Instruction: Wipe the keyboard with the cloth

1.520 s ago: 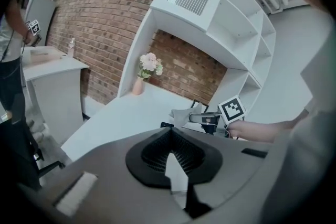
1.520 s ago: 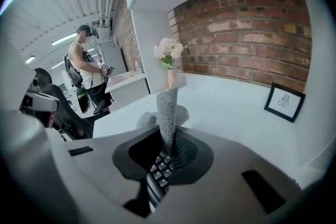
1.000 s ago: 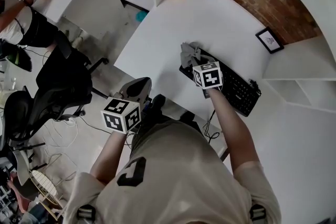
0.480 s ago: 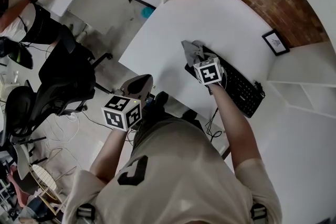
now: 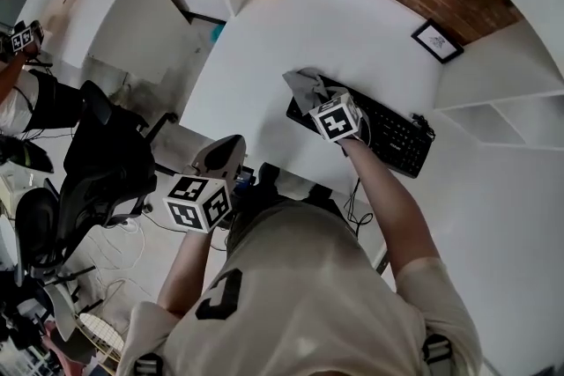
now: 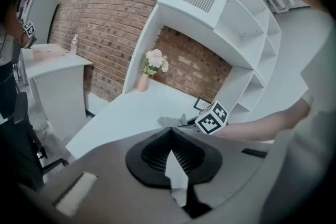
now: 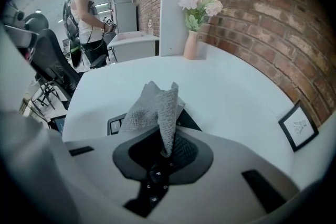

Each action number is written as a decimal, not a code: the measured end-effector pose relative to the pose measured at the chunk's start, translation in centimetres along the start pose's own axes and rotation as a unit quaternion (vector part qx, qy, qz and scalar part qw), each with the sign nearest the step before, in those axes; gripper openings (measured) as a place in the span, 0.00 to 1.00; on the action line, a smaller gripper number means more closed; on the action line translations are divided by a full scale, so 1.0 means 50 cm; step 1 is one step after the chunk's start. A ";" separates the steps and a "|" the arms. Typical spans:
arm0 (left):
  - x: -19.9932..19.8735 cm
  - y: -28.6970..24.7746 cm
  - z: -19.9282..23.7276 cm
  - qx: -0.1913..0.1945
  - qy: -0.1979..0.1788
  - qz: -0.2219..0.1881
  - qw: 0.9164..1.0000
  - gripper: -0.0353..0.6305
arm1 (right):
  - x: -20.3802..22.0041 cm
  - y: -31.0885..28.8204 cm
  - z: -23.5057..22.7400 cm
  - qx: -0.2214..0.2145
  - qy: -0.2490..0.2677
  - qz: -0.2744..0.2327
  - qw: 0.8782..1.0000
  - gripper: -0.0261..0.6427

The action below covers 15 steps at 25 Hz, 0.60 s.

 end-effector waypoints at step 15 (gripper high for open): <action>-0.014 -0.068 -0.084 0.049 -0.055 0.032 0.997 0.06 | 0.132 0.043 -0.058 0.021 -0.047 0.016 0.999 0.07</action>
Point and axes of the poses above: the fingertips, and each gripper's own axes: y backward along the fingers, z to its left, x out of its underside, the point moved 10 cm from there along y, backward along the fingers, and after that the axes turned 11 degrees about z, right-handed, at the moved point
